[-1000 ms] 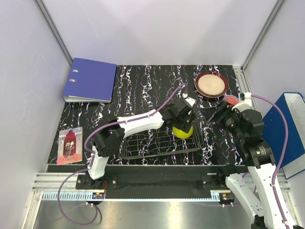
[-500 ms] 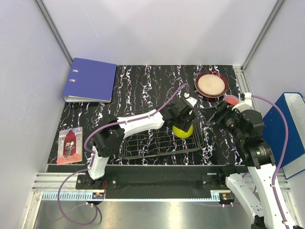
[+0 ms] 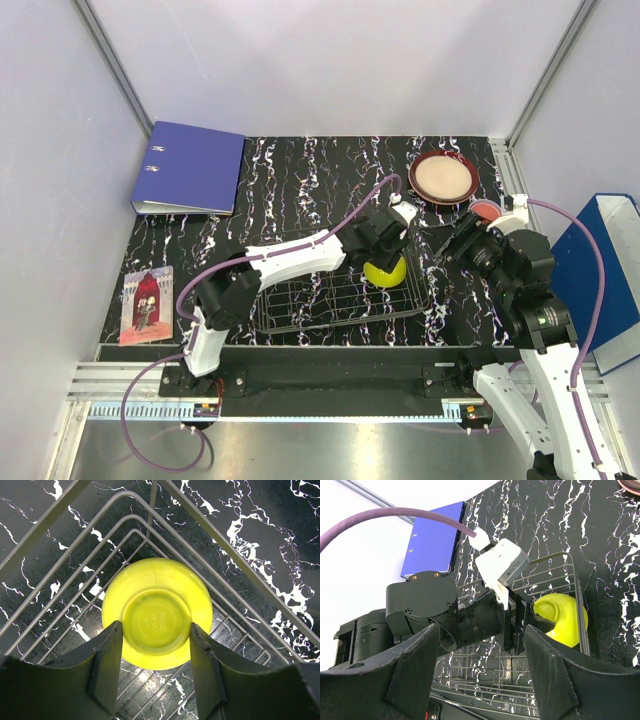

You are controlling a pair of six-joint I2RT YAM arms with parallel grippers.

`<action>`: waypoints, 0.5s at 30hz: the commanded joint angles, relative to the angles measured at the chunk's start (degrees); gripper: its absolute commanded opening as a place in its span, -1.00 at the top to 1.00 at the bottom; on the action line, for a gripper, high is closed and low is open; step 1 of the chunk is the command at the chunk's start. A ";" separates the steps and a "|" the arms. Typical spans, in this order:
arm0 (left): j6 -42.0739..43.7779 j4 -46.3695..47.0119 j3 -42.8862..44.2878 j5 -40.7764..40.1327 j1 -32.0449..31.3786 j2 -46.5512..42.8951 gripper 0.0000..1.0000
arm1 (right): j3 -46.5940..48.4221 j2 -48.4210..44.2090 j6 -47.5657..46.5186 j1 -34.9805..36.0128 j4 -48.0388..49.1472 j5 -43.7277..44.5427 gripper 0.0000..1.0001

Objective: Unload the mixed dishes from the dish rack
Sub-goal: Pick up the bowl from the dish rack.

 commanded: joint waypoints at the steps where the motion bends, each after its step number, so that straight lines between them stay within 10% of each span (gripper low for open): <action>1: -0.59 1.16 -1.28 1.90 -0.61 1.02 0.82 | 0.45 0.04 -0.98 0.36 0.23 1.42 -0.52; 15: -0.24 0.45 -2.34 -0.91 -0.52 -3.81 1.00 | 0.98 -0.40 -0.89 0.36 0.14 1.50 -0.52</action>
